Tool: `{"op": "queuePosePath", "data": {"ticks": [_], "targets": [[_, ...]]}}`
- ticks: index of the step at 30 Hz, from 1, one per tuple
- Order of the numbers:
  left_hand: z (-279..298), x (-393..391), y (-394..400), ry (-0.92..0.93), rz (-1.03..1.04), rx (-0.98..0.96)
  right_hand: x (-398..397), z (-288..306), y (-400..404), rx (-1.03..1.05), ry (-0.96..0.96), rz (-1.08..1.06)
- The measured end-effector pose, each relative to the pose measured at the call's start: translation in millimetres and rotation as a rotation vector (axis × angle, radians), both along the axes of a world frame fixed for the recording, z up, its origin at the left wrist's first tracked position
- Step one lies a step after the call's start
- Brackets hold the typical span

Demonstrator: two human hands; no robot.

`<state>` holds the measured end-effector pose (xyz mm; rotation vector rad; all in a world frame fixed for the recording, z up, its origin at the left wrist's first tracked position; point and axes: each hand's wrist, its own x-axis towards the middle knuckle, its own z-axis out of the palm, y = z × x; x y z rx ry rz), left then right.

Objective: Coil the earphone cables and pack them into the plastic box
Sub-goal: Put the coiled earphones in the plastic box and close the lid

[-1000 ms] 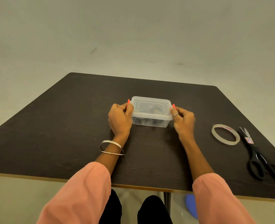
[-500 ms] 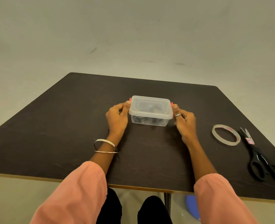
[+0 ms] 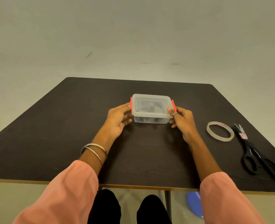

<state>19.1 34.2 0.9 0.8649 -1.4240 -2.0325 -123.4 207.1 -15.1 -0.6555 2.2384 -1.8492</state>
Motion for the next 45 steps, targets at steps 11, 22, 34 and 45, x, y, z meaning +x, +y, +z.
{"op": "queuePosePath", "data": {"ticks": [11,22,34,45], "targets": [[42.9,-112.6,89.9,0.146,-0.351,0.227,-95.8,61.4,97.1,-0.069,-0.005,-0.48],[31.9,-169.1,133.7,0.177,-0.487,0.346,-154.1,44.6,139.6,0.097,-0.133,-0.438],[19.0,-147.0,134.1,-0.038,-0.339,-0.553,-130.7,46.5,157.0,0.298,0.042,-0.52],[-21.8,-120.2,205.4,-0.245,-0.488,-1.581,-63.2,13.1,195.3,1.019,0.018,-0.553]]}}
